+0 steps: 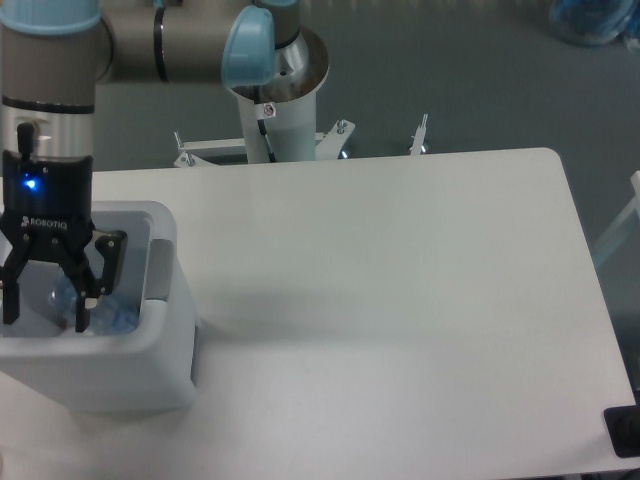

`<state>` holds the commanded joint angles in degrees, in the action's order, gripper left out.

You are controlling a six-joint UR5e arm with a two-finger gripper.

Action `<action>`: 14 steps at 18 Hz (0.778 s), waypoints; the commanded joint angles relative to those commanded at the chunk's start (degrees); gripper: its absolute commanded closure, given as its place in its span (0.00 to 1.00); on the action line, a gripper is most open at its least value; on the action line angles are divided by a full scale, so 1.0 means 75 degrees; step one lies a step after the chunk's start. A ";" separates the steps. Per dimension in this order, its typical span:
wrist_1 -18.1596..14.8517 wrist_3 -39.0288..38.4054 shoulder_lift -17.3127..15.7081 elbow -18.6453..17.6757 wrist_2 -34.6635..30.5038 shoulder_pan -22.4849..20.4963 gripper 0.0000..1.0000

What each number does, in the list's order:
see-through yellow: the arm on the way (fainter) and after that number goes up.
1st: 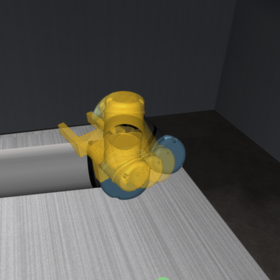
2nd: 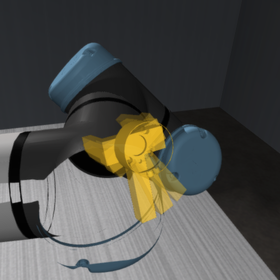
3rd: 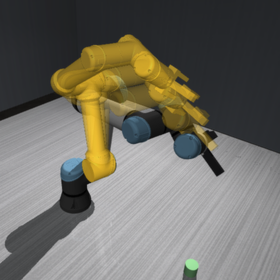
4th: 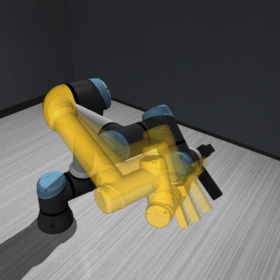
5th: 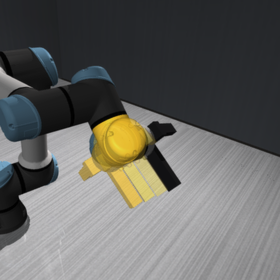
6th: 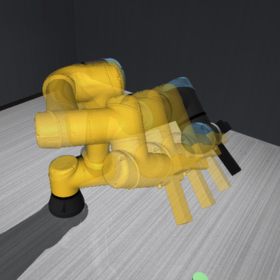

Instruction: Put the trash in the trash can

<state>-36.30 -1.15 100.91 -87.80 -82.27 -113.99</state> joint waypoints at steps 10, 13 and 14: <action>-0.0058 0.2014 0.0163 0.0222 -0.0844 -0.1568 0.00; -0.0070 0.2541 0.0186 0.0268 -0.0820 -0.2213 0.00; -0.0082 0.2799 0.0233 0.0292 -0.0844 -0.2308 0.00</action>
<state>-36.91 19.84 102.65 -85.61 -88.59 -131.30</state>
